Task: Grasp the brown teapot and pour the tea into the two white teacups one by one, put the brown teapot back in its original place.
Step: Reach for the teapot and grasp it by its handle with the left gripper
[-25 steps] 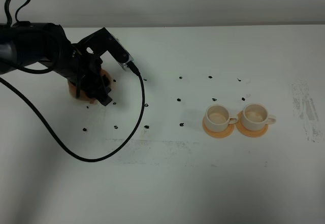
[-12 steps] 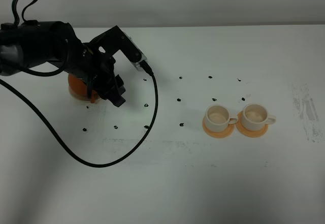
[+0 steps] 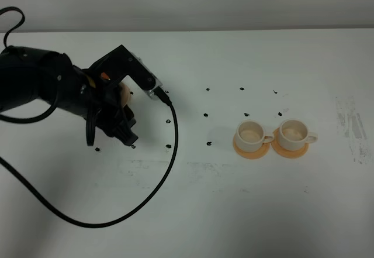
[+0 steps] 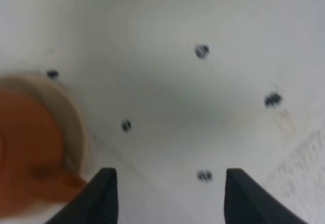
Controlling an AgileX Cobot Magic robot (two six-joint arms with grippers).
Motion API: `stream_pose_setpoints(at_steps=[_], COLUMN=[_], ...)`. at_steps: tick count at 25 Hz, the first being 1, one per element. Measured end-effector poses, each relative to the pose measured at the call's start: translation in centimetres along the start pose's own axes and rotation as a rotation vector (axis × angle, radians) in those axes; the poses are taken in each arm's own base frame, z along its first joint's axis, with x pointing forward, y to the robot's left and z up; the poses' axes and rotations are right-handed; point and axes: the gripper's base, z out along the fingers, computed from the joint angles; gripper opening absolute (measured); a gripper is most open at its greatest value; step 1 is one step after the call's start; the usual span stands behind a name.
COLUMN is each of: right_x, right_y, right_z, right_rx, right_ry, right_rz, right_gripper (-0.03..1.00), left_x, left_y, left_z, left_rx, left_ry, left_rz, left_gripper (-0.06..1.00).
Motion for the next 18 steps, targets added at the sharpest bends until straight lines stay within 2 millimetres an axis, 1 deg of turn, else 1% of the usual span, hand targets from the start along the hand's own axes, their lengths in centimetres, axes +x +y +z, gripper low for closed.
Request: stream_pose_setpoints(at_steps=[3,6,12,15,18], right_x=[0.0,0.0,0.0,0.0,0.0], right_y=[0.0,0.0,0.0,0.0,0.0], right_z=[0.0,0.0,0.0,0.0,0.0], right_rx=[0.000,0.000,0.000,0.000,0.000], right_ry=[0.000,0.000,0.000,0.000,0.000], right_rz=[0.000,0.000,0.000,0.000,0.000], right_gripper=[0.43,0.43,0.43,0.43,0.43], left_x=[1.4,2.3,2.7,2.8,3.1], left_y=[-0.6,-0.9,-0.8,-0.7,-0.8], left_z=[-0.1,0.5,2.6,3.7,4.2], left_rx=[-0.024,-0.054,-0.099,-0.110,-0.109], left_ry=[-0.027,-0.067,-0.146,-0.164,-0.159], left_rz=[-0.041,-0.089,-0.224,-0.257,-0.272], left_gripper=[0.49,0.49,0.49,0.49,0.49])
